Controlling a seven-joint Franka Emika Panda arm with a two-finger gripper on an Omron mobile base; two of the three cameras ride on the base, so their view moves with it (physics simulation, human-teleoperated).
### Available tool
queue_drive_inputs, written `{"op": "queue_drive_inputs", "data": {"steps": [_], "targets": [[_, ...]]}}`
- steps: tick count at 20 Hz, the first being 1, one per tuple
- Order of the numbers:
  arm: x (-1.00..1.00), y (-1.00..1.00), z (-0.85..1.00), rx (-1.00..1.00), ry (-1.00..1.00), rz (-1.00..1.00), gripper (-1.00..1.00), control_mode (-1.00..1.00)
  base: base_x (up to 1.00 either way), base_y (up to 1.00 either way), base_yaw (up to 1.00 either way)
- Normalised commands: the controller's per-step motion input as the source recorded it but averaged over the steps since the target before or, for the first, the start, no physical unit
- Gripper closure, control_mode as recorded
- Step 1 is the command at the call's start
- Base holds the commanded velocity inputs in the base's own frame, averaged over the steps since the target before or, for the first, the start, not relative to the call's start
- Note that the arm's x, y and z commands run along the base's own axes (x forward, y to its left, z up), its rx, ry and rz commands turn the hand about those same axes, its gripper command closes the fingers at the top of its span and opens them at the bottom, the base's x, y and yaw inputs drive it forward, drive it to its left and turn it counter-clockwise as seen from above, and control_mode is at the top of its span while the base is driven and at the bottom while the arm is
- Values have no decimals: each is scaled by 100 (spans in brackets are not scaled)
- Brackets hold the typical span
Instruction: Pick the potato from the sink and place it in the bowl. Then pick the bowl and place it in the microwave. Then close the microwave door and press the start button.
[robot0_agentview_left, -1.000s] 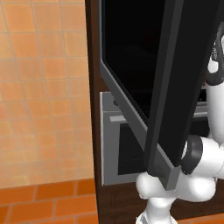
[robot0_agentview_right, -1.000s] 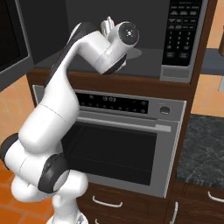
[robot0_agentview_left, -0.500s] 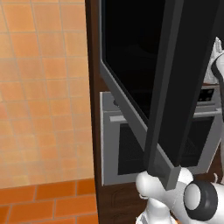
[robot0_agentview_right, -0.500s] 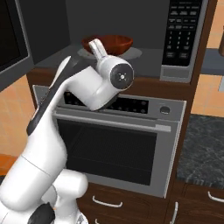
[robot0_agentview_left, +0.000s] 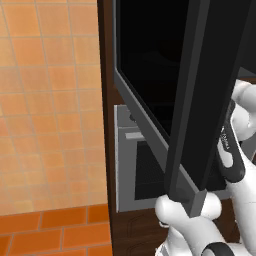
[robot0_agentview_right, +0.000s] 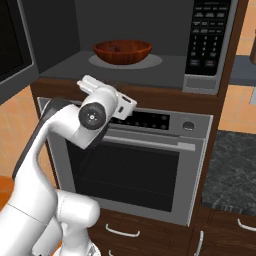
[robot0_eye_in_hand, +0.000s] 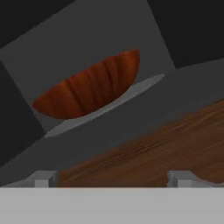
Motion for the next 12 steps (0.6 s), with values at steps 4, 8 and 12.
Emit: {"op": "queue_drive_inputs", "data": {"steps": [4, 8, 12], "targets": [[-21, 1, -13, -58, -13, -17, -100, -100, 0, 0, 0], [-44, 0, 0, -56, -21, -30, -100, -100, 0, 0, 0], [-53, 0, 0, -49, -27, -34, -100, -100, 0, 0, 0]]}}
